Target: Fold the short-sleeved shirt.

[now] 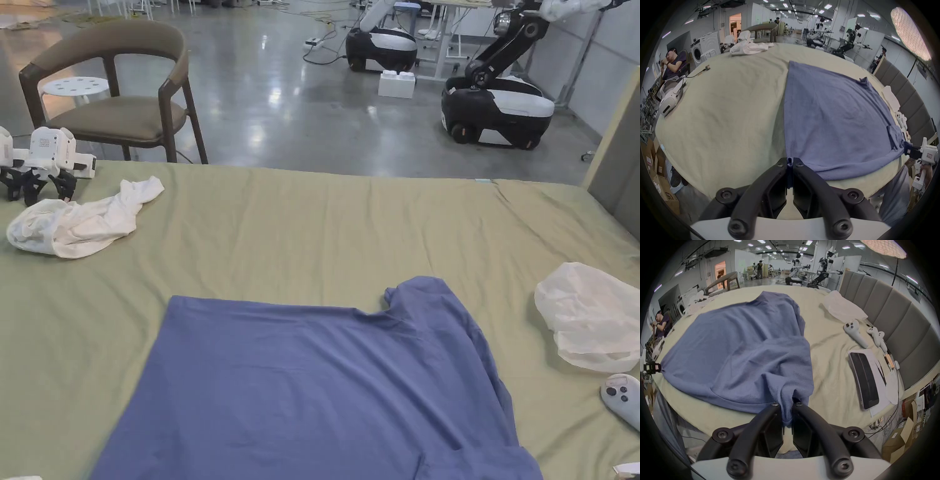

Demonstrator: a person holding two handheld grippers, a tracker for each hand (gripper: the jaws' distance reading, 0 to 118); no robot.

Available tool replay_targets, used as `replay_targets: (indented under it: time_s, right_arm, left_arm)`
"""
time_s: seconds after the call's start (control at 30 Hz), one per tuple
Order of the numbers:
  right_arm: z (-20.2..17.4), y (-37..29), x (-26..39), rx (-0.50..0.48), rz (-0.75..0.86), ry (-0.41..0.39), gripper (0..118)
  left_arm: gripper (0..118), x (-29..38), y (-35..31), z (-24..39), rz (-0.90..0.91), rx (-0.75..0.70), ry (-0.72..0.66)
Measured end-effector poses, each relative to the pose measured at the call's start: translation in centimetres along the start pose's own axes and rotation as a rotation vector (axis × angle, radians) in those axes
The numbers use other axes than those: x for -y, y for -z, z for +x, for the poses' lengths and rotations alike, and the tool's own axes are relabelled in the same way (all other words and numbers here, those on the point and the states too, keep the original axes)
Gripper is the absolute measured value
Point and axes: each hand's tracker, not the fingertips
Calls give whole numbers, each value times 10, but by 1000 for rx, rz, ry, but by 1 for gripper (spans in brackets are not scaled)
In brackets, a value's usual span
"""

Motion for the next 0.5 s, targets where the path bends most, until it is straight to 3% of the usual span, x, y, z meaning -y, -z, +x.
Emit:
replay_targets:
  time_s: [0.17,0.5]
  right_arm:
    - [1,-10,-42,-12,79,13,6]
    - [4,47,-156,-21,138,24,6]
  left_arm:
    - [1,-35,-6,3,122,23,-21]
    - [1,-137,62,-4,122,-3,-12]
